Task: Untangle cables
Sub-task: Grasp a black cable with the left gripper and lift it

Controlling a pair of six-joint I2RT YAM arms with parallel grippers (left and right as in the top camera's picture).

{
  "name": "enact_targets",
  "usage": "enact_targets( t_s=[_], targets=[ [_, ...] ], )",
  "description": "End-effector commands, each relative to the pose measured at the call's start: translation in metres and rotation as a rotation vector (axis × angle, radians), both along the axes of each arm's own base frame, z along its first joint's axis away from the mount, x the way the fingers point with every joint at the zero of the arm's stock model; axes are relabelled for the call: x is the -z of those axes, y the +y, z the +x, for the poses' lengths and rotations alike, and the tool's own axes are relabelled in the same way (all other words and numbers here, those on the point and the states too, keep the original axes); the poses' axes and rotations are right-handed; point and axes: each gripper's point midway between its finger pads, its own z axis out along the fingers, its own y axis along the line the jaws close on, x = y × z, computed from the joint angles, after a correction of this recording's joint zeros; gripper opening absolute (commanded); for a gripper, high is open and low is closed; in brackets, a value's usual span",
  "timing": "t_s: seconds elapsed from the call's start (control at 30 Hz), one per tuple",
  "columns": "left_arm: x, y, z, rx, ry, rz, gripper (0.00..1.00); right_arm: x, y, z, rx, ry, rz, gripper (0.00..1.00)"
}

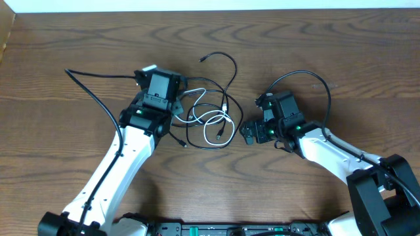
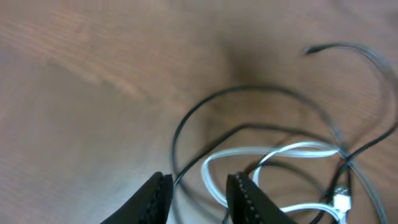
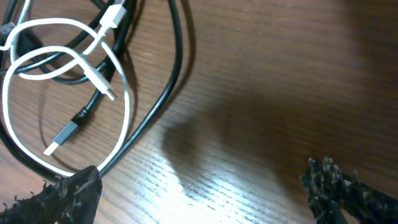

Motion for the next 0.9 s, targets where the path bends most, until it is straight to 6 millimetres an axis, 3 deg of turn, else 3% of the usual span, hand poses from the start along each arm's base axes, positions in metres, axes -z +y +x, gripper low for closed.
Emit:
enact_targets(
  t_s=[0.0,0.1,0.37,0.87],
  targets=[
    [0.012,-0.027,0.016,0.198,0.014,0.004,0.38,0.004,-0.002,-0.001,0.012,0.006,-0.015,0.99],
    [0.026,-0.05,0.025,0.344,0.027,-0.025,0.4,0.004,-0.002,-0.001,0.012,0.007,-0.014,0.99],
    [0.061,-0.057,0.044,0.414,0.052,0.031,0.4,0.004,-0.002,-0.001,0.011,0.006,-0.015,0.99],
    [0.072,-0.056,0.048,0.433,0.064,0.054,0.37,0.004,-0.002,-0.001,0.011,0.006,-0.014,0.99]
  ],
)
